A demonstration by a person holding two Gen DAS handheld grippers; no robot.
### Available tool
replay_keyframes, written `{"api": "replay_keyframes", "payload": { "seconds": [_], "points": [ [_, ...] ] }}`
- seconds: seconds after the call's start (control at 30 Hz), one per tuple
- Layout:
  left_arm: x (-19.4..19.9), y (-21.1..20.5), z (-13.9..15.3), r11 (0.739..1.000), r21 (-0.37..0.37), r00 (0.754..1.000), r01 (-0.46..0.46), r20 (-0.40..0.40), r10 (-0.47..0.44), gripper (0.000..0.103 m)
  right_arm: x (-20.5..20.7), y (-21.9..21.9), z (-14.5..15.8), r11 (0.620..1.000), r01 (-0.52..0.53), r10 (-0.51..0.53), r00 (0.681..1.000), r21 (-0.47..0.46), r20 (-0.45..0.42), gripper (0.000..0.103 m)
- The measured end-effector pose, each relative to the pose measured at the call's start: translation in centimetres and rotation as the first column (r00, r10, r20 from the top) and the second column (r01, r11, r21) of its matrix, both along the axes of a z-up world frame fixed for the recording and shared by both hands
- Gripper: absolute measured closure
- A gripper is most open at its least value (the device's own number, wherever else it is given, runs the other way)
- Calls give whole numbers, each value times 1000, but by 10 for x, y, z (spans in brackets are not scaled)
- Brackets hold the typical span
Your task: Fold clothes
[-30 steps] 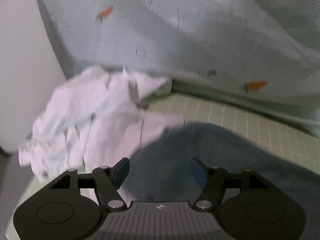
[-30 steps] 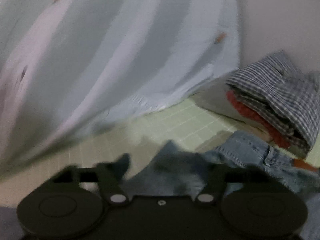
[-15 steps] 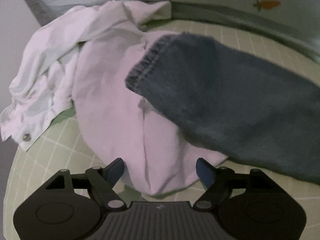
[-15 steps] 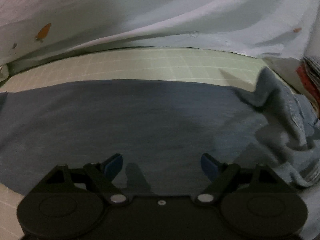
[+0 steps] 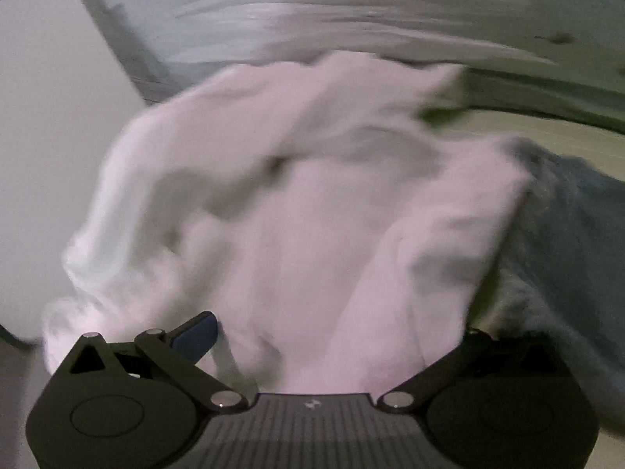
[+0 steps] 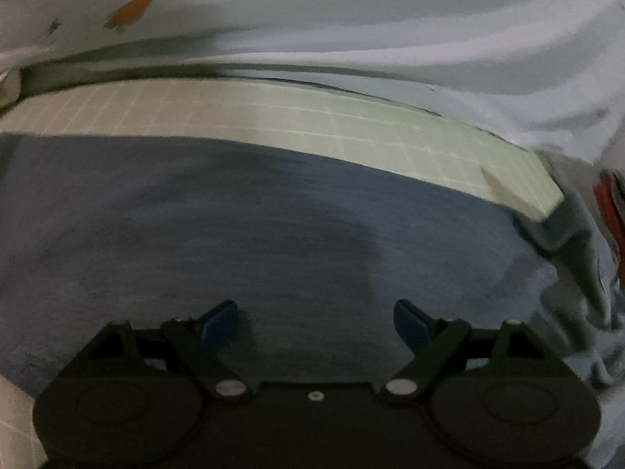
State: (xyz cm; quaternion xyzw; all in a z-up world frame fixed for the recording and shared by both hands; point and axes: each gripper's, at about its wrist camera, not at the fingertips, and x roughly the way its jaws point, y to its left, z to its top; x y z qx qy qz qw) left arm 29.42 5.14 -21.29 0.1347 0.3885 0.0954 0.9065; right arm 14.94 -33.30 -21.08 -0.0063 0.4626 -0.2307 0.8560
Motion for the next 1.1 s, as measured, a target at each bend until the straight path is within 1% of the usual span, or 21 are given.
{"api": "replay_keyframes", "payload": {
  "seconds": [0.07,0.13,0.2,0.23,0.27,0.33,0.4,0.47,0.57,0.6,0.67,0.7,0.73,0.77,0.8,0.83,0.87,0.97,1.07,1.1],
  "points": [
    [16,19,2,999,-35,1000,12,-3,-12,0,10,10,2,1000,-18,18,1000,-21,-8,16],
    [24,30,1,999,4,999,48,17,-48,0,18,17,3,999,-28,28,1000,-24,-13,16],
    [30,40,0,998,32,998,50,33,-51,0,23,22,5,999,-35,35,999,-26,-10,16],
    [35,47,0,998,42,998,38,38,-40,0,24,24,6,999,-38,38,999,-30,-11,16],
    [42,55,-1,997,73,999,19,46,-22,0,26,27,7,999,-41,40,999,-36,-12,16],
    [57,70,-5,986,158,997,-46,76,34,0,28,30,8,998,-41,41,999,-42,-11,16],
    [71,86,-6,980,174,992,-98,92,83,0,28,32,9,999,-35,34,999,-39,-10,16],
    [76,86,-2,978,179,993,-109,69,98,0,29,34,8,999,-27,27,1000,-24,-5,16],
    [57,69,1,982,172,997,-81,23,79,1,32,38,7,1000,-15,15,1000,14,8,16],
    [45,62,2,986,152,998,-65,9,64,1,34,42,7,1000,-19,19,1000,24,16,16],
    [23,54,6,995,76,998,-63,-21,64,1,39,49,6,999,-28,27,999,45,31,15],
    [13,52,9,997,19,996,-75,-41,76,1,42,52,6,998,-35,33,999,53,38,15],
    [2,50,12,995,-55,994,-87,-68,83,1,45,58,6,997,-53,51,998,50,43,12],
    [-7,48,15,987,-124,992,-99,-94,88,1,48,63,5,996,-71,69,997,46,45,10],
    [-15,46,17,974,-195,989,-114,-118,92,1,51,68,4,995,-89,87,995,43,46,10],
    [-23,44,19,954,-272,986,-126,-142,89,1,54,74,4,994,-107,105,993,39,47,10],
    [-30,41,21,936,-325,984,-132,-157,85,1,57,78,3,992,-119,117,992,37,48,10],
    [-50,28,26,912,-395,986,-111,-159,52,1,61,88,3,988,-141,138,989,55,56,10],
    [-64,32,31,894,-439,987,-92,-156,25,1,60,91,1,986,-150,145,988,78,56,10],
    [-67,27,33,889,-450,988,-86,-152,18,1,60,91,2,986,-146,141,988,87,58,10]
  ]
}}
